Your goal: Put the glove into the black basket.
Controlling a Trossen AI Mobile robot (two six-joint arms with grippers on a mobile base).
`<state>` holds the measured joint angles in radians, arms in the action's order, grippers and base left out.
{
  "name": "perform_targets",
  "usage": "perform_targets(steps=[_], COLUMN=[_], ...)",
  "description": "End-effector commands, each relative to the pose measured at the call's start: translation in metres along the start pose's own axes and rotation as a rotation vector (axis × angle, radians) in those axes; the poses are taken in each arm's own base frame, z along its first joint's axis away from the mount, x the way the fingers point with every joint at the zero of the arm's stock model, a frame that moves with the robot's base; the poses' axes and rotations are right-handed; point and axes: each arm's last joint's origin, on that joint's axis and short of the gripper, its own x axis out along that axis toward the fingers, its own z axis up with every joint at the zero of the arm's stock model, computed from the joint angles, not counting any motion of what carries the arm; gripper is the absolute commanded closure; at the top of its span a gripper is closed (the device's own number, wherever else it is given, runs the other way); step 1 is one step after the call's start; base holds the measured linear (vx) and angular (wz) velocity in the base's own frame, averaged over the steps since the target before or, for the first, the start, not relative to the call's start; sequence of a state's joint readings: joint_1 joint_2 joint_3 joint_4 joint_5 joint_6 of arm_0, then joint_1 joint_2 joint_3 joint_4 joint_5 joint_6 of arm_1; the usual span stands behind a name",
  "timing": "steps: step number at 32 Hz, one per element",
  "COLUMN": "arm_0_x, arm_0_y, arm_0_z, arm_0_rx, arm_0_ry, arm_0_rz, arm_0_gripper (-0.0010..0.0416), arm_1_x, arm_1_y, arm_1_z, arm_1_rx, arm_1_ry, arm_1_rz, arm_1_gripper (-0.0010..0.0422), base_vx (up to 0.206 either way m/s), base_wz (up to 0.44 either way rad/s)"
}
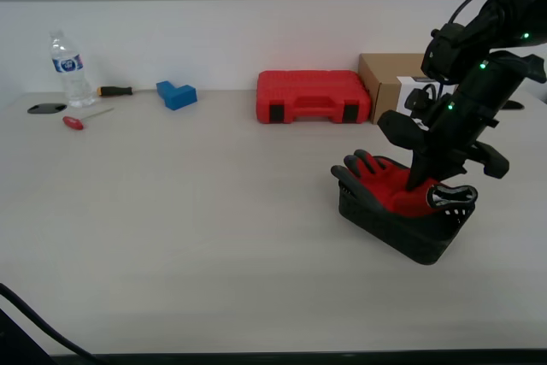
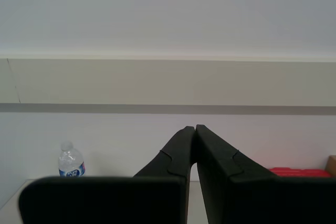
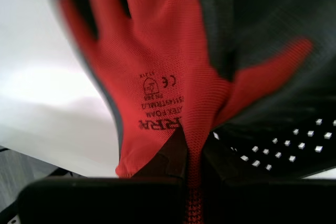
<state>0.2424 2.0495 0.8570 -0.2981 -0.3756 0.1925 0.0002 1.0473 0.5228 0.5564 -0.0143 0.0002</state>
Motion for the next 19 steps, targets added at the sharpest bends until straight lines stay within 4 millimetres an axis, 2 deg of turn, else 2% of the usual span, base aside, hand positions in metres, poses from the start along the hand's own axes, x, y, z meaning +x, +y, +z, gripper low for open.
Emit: perform_targets(steps=[1,4,8,11,13,19], arm_0_x=[0.020,0.029,0.026,0.023,0.023,0.022], arm_0_y=[-0.007,-0.008,-0.005,-0.003,-0.006,-0.006], arm_0_z=[0.007,0.021,0.042,0.048,0.050,0.049], arm_0_rx=[0.020,0.005,-0.013,-0.064,-0.067,-0.088], arm_0_ry=[0.053,0.054,0.001,-0.019,-0.038,-0.028], arm_0_rz=[-0.014,-0.024,-0.012,-0.032,-0.131,-0.140], arm_0_gripper=[0.0407,0.0407,0.0407,0.0406,0.0406,0.0400], arm_1_x=[0.000,0.000,0.000,0.000,0.000,0.000], arm_1_y=[0.000,0.000,0.000,0.000,0.000,0.000], arm_1_z=[0.001,0.001,0.001,0.001,0.001,0.001], arm_1_rx=[0.000,0.000,0.000,0.000,0.000,0.000], arm_1_ry=[-0.007,-0.008,-0.006,-0.006,-0.006,-0.006], arm_1_rz=[0.000,0.001,0.000,0.000,0.000,0.000], arm_1_gripper=[0.0412,0.0412,0.0412,0.0412,0.0412,0.0412], base_vx=[0.000,0.000,0.000,0.000,0.000,0.000], base_wz=[0.000,0.000,0.000,0.000,0.000,0.000])
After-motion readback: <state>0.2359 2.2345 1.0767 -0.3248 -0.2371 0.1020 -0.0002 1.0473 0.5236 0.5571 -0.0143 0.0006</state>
